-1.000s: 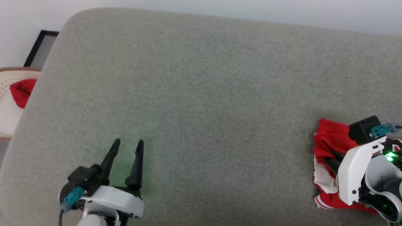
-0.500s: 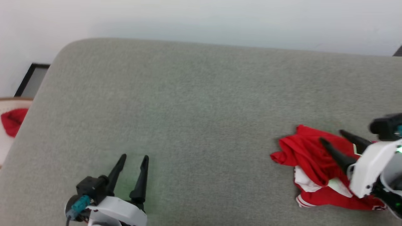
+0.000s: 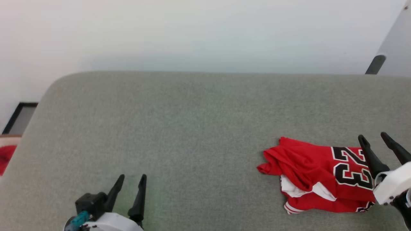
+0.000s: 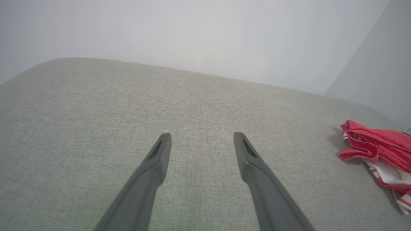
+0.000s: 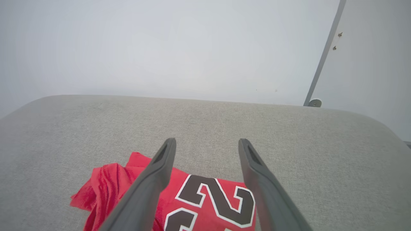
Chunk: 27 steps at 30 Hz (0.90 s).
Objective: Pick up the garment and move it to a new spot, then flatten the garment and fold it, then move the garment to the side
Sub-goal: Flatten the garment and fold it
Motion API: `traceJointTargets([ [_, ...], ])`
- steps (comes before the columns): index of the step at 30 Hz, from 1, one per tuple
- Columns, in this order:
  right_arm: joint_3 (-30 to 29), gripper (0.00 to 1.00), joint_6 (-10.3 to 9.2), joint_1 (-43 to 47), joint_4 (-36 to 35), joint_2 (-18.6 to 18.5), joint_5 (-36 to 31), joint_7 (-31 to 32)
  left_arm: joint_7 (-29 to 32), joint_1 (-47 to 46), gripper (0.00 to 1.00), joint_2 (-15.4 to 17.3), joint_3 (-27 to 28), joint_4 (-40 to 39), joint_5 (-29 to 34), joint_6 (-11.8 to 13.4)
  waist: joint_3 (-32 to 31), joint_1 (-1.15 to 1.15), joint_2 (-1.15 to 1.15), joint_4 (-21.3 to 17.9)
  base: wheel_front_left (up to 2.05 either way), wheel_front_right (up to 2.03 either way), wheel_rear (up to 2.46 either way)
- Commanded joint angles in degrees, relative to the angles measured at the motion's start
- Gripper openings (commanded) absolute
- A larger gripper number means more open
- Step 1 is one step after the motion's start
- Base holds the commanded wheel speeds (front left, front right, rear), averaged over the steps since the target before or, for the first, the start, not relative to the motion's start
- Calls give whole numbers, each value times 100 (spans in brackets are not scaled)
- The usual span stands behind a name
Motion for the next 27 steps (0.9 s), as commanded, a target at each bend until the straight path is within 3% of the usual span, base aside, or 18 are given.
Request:
traceJointTargets([
  [1, 0, 100, -4, 145, 44, 15, -108, -196, 0, 112, 100, 6, 86, -82, 70, -13, -216, 0, 0, -139, 0, 0, 0],
  [12, -654, 100, -4, 1235, -372, 288, -436, -529, 0, 881, 100, 10, 461, -747, 191, -13, -505, 0, 0, -59, 0, 0, 0],
  [27, -1734, 100, -4, 2616, -1773, 905, -903, 113, 0, 1842, 100, -46, 844, -1661, 425, 82, -491, 0, 0, -32, 0, 0, 0],
])
